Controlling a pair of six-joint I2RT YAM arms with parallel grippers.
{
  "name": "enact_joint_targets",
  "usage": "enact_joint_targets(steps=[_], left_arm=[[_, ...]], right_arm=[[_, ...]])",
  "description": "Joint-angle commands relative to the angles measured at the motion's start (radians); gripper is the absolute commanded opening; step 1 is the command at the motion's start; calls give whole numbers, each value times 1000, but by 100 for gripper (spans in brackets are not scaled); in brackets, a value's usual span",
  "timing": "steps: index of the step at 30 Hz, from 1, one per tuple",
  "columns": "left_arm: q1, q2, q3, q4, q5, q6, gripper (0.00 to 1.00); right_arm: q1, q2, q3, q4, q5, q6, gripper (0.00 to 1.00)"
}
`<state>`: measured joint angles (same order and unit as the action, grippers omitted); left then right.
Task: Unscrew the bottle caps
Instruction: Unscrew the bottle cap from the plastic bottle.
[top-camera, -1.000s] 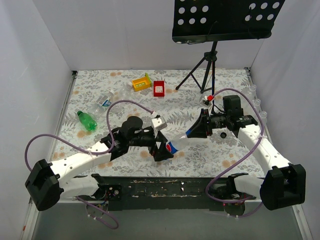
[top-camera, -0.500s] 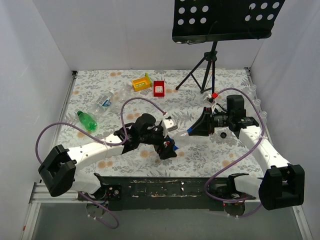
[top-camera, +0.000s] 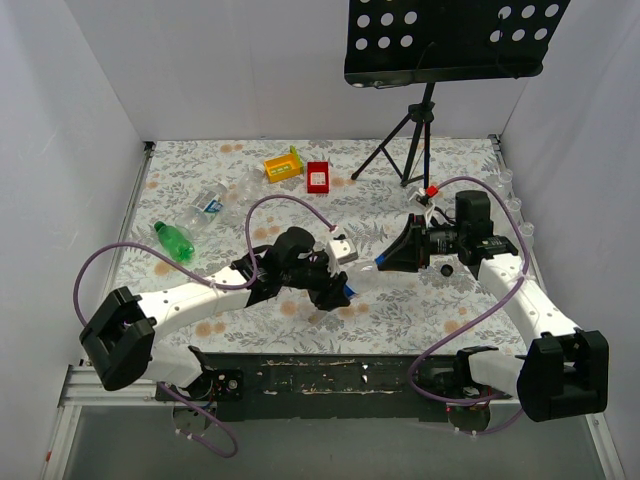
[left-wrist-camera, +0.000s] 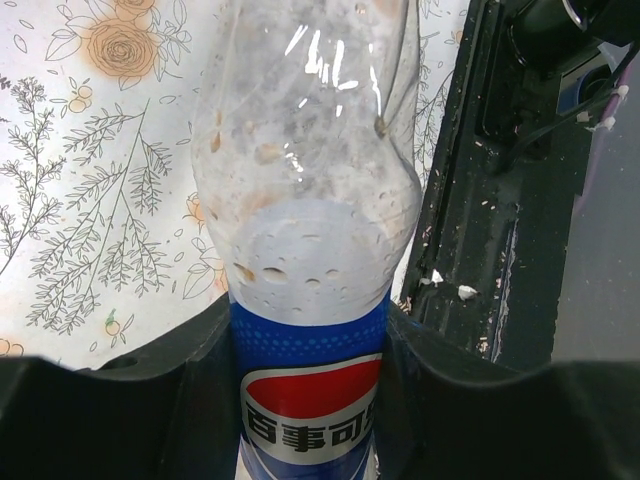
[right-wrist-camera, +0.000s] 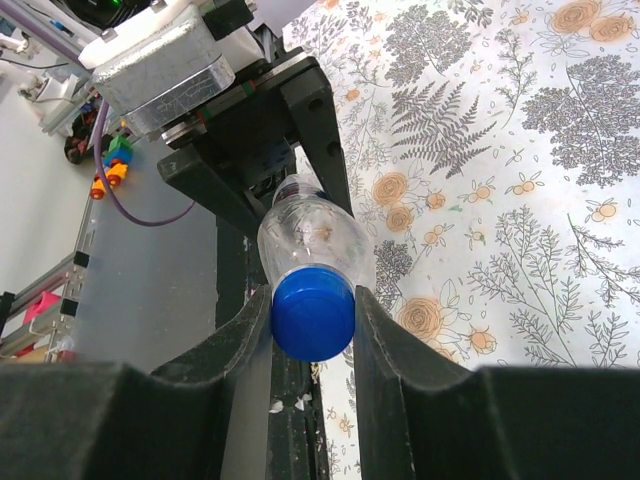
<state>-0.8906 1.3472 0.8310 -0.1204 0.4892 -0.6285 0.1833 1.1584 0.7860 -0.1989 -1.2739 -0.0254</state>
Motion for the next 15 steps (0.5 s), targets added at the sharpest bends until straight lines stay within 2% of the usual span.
enact_joint_targets(steps=[1, 5, 8, 12, 15], left_arm=[[2, -65, 5, -18, 3, 53, 23], [2, -89, 16, -99, -50, 111, 18], [2, -89, 36, -175, -92, 160, 13], [1, -80, 52, -257, -121, 217, 12], [2, -83, 59, -283, -132, 234, 11]], right_arm=[[-2, -20, 8, -64, -35, -88, 11], [10, 17, 105, -337, 62, -377, 41], [24, 49, 176, -492, 111, -549, 56], [31, 89, 243, -623, 153, -678, 71], [33, 121, 288, -694, 168, -714, 74]])
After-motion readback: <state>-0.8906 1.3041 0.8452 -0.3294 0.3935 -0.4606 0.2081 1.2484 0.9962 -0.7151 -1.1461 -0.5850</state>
